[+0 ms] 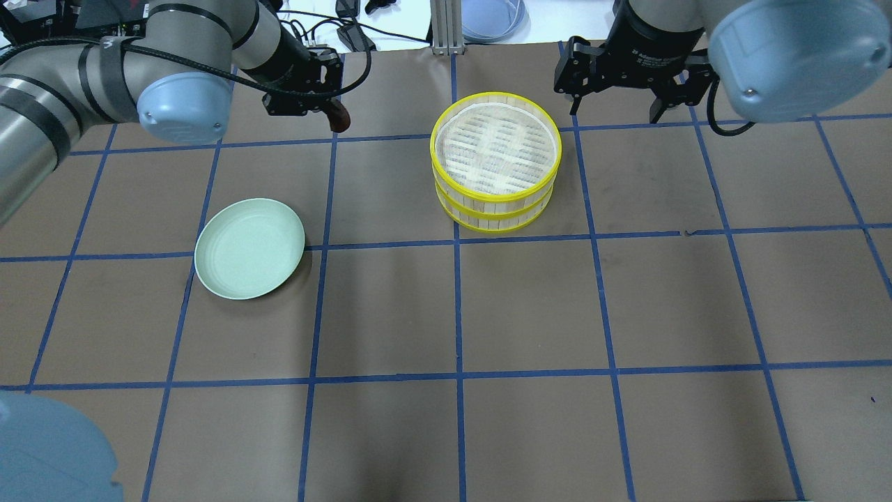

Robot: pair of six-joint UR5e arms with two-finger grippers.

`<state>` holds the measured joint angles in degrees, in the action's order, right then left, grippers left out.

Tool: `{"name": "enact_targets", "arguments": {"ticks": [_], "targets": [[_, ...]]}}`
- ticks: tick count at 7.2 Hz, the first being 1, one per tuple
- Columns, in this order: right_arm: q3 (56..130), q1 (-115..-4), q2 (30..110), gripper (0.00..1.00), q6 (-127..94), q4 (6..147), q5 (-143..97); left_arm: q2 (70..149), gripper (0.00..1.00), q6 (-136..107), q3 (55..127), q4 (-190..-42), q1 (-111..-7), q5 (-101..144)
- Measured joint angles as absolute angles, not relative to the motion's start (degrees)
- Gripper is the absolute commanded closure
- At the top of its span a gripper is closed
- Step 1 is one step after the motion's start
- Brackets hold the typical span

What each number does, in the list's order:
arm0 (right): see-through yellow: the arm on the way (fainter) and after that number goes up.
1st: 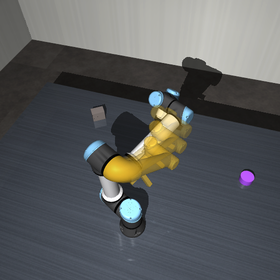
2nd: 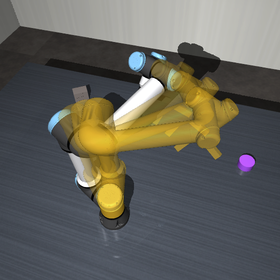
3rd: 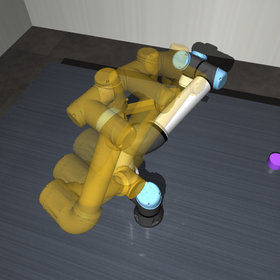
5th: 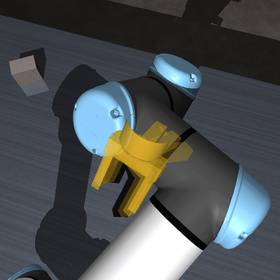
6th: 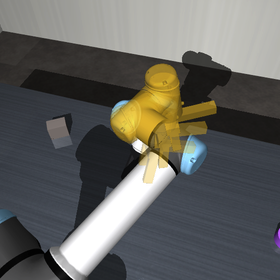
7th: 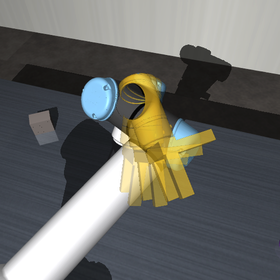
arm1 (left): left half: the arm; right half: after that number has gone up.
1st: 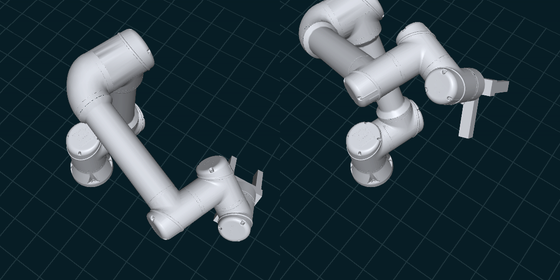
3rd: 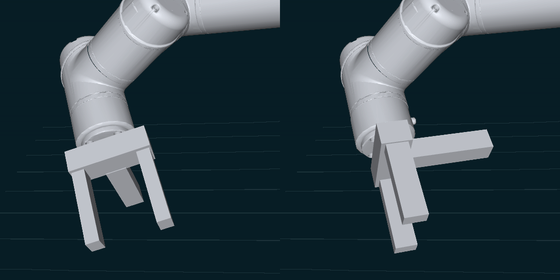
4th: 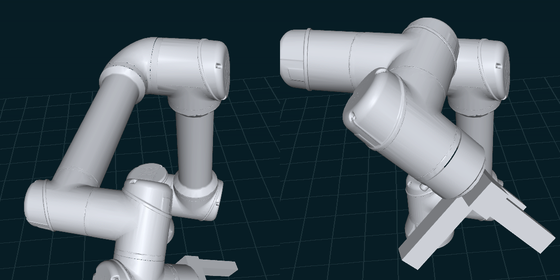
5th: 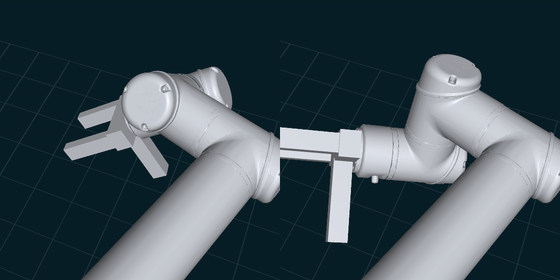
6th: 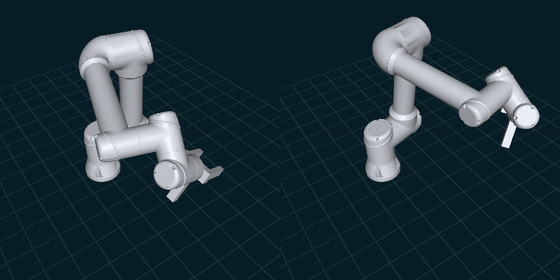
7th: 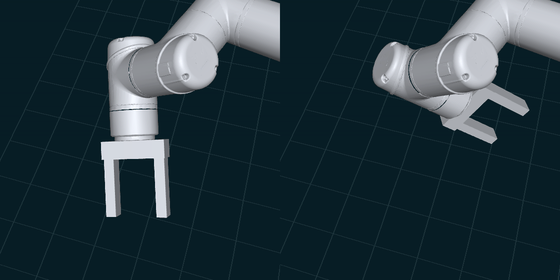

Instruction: Stack buns with steamer

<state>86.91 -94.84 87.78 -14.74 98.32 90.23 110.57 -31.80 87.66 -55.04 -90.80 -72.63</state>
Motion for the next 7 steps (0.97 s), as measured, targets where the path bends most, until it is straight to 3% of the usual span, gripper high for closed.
{"name": "enact_targets", "arguments": {"ticks": [5, 6, 7], "targets": [[87.0, -95.0, 89.9, 0.0, -11.9, 96.2, 90.9, 116.5, 1.0, -47.0, 89.7, -42.0, -98.3, -65.1], [87.0, -95.1, 89.9, 0.0, -9.9, 96.2, 91.0, 117.9, 0.44, -48.9, 89.9, -40.4, -99.4, -65.0], [87.0, -95.1, 90.0, 0.0, -8.5, 95.9, 91.0, 118.8, 0.14, -49.7, 90.0, -39.8, -100.2, -65.1]]}}
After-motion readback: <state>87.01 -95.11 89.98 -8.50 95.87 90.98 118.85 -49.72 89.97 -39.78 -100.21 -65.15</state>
